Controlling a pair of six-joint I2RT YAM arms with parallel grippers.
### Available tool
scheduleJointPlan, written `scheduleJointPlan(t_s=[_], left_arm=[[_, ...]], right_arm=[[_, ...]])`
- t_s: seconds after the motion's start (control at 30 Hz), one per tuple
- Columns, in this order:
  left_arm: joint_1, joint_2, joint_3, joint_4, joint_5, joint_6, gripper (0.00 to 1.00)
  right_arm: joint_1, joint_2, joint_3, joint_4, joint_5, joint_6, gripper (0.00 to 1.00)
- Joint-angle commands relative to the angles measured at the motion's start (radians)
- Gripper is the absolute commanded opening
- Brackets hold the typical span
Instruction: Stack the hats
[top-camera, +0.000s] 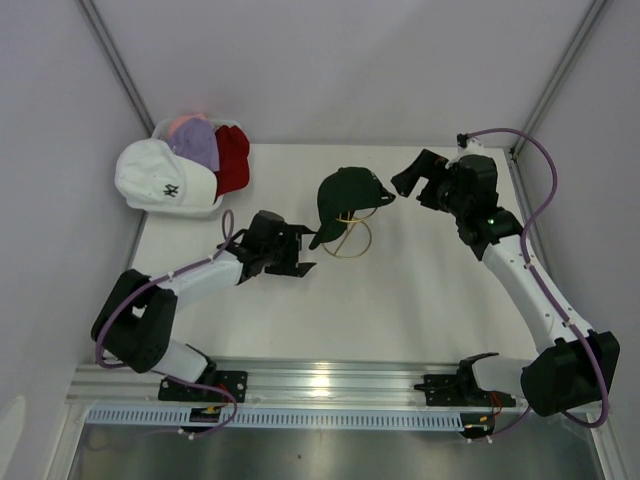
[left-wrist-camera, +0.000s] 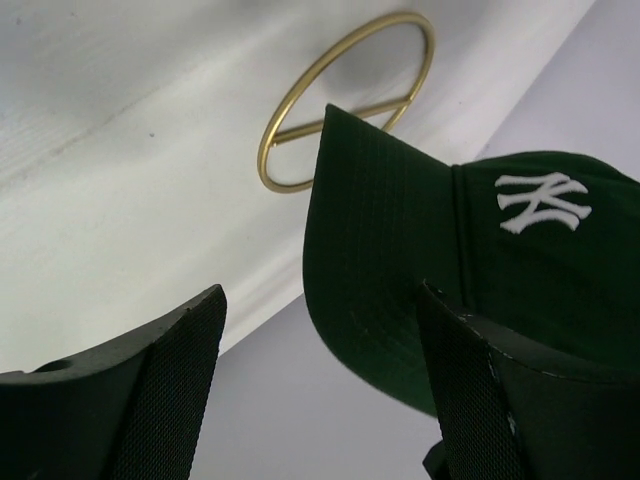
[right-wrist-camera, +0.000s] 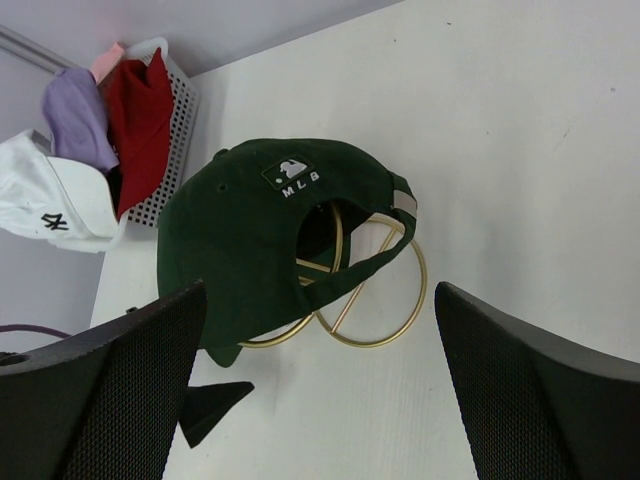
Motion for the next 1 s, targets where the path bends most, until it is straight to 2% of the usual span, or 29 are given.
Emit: scheduleJointPlan(t_s=[0.0, 0.33, 0.47, 0.67, 0.83, 0.93, 0.97], left_arm=[[-0.003, 0.042, 0.023, 0.067, -0.017, -0.177, 0.79], [-0.054, 0.045, 0.023, 0.097, -0.075, -0.387, 0.78], [-0.095, 0.042, 0.037, 0.075, -0.164, -0.469, 0.78], [-0.187, 0.056, 0.007, 0.095, -0.281, -0.684, 0.77], [-0.206, 0.059, -0.006, 0.122, -0.341, -0.621, 0.74], [-0.197, 0.022, -0.009, 0.124, -0.354, -0.491, 0.73], [-0.188, -0.011, -0.012, 0.118, -0.344, -0.390, 0.73]], right_arm=[[0.002, -0.033, 0.001, 0.005, 0.016, -0.014, 0.99], [0.004, -0.017, -0.043, 0.044, -0.031, 0.041, 1.00], [0.005, -0.019, -0.063, 0.053, -0.039, 0.053, 1.00], [0.005, -0.030, -0.068, 0.045, -0.053, 0.035, 1.00], [0.005, -0.028, -0.065, 0.041, -0.074, 0.020, 1.00], [0.002, -0.014, -0.032, 0.022, -0.074, -0.014, 1.00], [0.000, -0.001, -0.013, 0.010, -0.076, -0.031, 1.00]])
